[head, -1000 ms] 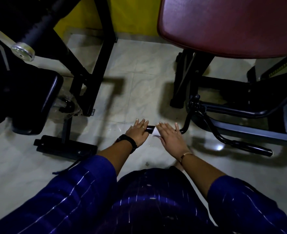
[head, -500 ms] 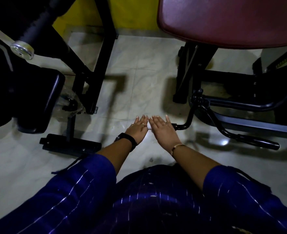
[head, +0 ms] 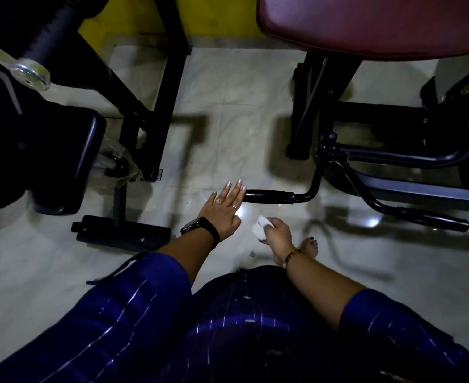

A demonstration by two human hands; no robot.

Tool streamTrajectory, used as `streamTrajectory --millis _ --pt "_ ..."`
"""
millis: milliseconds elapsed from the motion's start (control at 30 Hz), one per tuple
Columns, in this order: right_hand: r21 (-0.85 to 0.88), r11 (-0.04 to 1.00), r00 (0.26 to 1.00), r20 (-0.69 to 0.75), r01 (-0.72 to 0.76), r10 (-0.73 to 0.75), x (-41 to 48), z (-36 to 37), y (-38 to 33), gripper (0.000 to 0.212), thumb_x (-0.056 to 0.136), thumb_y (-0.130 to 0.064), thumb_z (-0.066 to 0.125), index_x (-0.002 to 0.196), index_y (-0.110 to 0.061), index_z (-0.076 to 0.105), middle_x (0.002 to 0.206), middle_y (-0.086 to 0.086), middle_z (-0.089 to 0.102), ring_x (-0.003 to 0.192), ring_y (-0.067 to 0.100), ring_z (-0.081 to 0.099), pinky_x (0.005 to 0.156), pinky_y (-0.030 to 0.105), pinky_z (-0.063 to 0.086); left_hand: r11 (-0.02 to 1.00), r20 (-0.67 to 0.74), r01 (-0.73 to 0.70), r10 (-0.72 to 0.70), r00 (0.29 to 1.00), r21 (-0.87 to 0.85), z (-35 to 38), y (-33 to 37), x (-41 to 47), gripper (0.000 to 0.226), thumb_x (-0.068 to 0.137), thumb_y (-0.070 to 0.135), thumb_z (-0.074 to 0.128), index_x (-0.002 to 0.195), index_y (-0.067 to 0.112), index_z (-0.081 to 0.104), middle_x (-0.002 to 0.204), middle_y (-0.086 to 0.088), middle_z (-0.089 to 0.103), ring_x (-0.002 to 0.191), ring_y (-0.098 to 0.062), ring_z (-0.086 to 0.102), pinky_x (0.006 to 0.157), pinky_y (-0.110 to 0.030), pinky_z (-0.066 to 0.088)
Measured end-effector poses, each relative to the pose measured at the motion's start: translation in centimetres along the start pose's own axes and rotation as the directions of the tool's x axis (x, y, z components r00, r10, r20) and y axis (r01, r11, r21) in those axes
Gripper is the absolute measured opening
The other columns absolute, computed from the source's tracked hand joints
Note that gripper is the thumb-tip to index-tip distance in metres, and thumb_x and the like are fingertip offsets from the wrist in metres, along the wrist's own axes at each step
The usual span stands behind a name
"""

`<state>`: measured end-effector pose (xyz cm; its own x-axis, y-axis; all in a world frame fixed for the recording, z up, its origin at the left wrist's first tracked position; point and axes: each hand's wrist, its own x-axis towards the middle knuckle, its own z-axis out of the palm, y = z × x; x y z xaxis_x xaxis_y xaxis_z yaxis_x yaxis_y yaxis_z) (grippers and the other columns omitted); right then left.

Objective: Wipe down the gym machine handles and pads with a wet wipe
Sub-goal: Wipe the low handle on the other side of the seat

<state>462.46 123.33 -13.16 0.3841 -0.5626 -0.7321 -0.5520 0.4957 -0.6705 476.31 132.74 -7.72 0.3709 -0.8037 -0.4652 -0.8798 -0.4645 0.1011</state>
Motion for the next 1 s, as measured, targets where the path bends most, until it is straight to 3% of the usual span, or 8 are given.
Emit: streamTrajectory --millis 67,133,233,333,500,700,867,1000 --pt "0.358 0.917 0.98 0.147 -0.178 0.133 0.1 1.1 -1.7 0.025 0.095 0.004 0.042 0.116 -0.005 0.053 0.107 0.016 0.058 0.089 0.03 0.061 0.074 0.033 0.055 1.0 0.012 -0.008 0.008 1.0 0.01 -0.2 -0.1 0.1 0.072 0.098 0.028 0.033 0.155 0.019 -0.01 0.162 0.001 -0.016 0.151 -0.019 -0.01 0.12 -0.04 0.006" --pt "0.508 0.83 0.964 0.236 -0.229 0.121 0.1 2.1 -3.0 0.041 0.09 0.016 0.03 0.121 -0.002 0.05 0.113 0.02 0.058 0.097 0.033 0.06 0.086 0.04 0.052 1.0 0.023 -0.017 0.016 1.0 0.02 -0.3 -0.3 0.2 0.071 0.099 0.029 0.032 0.155 0.02 -0.01 0.163 0.001 -0.016 0.151 -0.019 -0.009 0.12 -0.041 0.006" --pt "0.546 0.803 0.951 0.3 -0.24 0.08 0.1 3.3 -4.2 0.056 0.082 0.021 0.026 0.131 0.003 0.048 0.123 0.021 0.057 0.105 0.027 0.061 0.092 0.035 0.048 0.999 0.022 -0.018 0.018 1.0 0.026 -0.5 -0.3 0.2 0.069 0.099 0.029 0.031 0.156 0.02 -0.008 0.163 0.002 -0.014 0.151 -0.019 -0.008 0.12 -0.042 0.006" --pt "0.616 0.738 0.943 0.322 -0.276 0.084 0.5 3.4 -4.9 0.047 0.082 0.019 0.025 0.115 0.004 0.056 0.104 0.02 0.06 0.097 0.025 0.062 0.082 0.028 0.052 1.0 0.014 -0.004 0.004 1.0 0.0 -0.4 0.0 0.1 0.07 0.098 0.028 0.033 0.156 0.02 -0.006 0.163 0.002 -0.012 0.151 -0.019 -0.008 0.121 -0.042 0.006" --pt "0.727 0.652 0.976 0.171 -0.217 0.134 1.1 1.2 -4.5 0.038 0.083 0.018 0.024 0.088 -0.005 0.055 0.08 0.011 0.054 0.069 0.016 0.054 0.079 0.028 0.051 1.0 0.005 0.009 -0.009 1.0 -0.004 0.0 0.2 0.2 0.074 0.096 0.026 0.036 0.156 0.018 -0.008 0.163 0.001 -0.013 0.151 -0.018 -0.008 0.121 -0.042 0.005" --pt "0.798 0.581 0.983 0.083 -0.163 0.162 2.0 -1.6 -3.2 0.041 0.079 0.017 0.017 0.093 -0.003 0.05 0.083 0.013 0.053 0.075 0.024 0.052 0.075 0.03 0.054 1.0 -0.006 0.012 -0.012 1.0 0.025 0.2 0.4 0.2 0.076 0.095 0.027 0.036 0.155 0.016 -0.009 0.163 -0.001 -0.015 0.151 -0.018 -0.008 0.12 -0.042 0.006" --pt "0.751 0.598 0.958 0.259 -0.28 0.124 -0.6 1.8 -4.1 0.038 0.08 0.017 0.019 0.084 0.0 0.053 0.092 0.016 0.06 0.087 0.025 0.059 0.094 0.034 0.05 0.999 -0.024 0.011 -0.01 1.0 0.034 0.2 0.6 0.2 0.074 0.096 0.029 0.035 0.156 0.016 -0.007 0.163 -0.001 -0.014 0.151 -0.019 -0.009 0.12 -0.043 0.005" --pt "0.753 0.608 0.966 0.235 -0.253 0.111 -0.6 1.7 -4.4 0.039 0.08 0.017 0.017 0.082 -0.001 0.051 0.091 0.015 0.058 0.085 0.025 0.058 0.097 0.037 0.046 0.999 -0.013 0.009 -0.009 1.0 0.034 0.1 0.4 0.1 0.074 0.096 0.029 0.035 0.155 0.017 -0.008 0.163 -0.001 -0.014 0.151 -0.018 -0.009 0.12 -0.043 0.004"
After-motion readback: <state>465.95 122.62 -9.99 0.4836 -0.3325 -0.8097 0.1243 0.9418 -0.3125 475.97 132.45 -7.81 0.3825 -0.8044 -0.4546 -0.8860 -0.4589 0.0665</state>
